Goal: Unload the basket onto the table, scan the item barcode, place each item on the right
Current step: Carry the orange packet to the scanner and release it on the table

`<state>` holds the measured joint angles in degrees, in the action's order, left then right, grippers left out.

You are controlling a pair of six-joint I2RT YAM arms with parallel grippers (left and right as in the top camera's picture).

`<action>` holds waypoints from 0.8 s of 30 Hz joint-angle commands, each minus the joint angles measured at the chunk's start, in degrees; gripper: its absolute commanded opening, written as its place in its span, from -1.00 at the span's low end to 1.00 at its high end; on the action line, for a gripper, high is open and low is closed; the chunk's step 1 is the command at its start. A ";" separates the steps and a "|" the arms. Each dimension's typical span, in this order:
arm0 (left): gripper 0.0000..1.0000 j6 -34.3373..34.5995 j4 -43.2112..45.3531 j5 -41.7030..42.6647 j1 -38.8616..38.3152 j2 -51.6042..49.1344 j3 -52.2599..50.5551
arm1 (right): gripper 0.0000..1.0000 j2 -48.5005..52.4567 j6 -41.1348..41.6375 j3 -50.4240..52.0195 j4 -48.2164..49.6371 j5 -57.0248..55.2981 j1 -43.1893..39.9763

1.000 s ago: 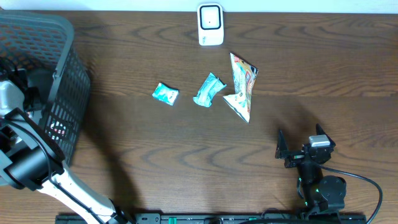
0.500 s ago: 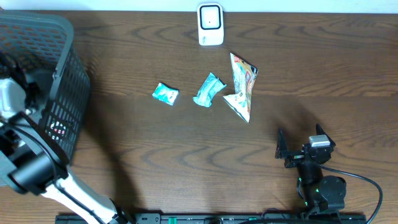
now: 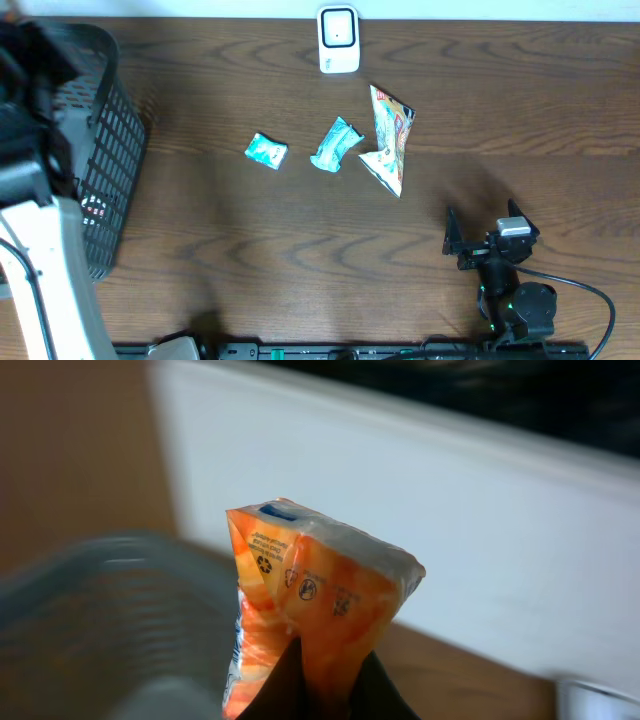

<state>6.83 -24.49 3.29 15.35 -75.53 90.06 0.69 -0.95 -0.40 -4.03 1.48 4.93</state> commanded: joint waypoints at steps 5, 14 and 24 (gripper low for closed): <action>-0.85 15.41 -2.16 9.20 -16.68 -2.86 0.15 | 0.99 -0.26 -0.85 0.09 -0.26 -0.28 -0.44; -0.85 15.37 -2.60 9.16 -32.83 -18.58 0.15 | 0.98 -0.26 -0.85 0.09 -0.26 -0.28 -0.44; -0.70 15.32 -2.62 9.14 -35.89 -33.64 0.15 | 0.99 -0.26 -0.85 0.09 -0.26 -0.28 -0.44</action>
<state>21.89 -26.98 12.14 -20.51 -107.04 90.04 0.69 -0.95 -0.40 -4.03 1.50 4.93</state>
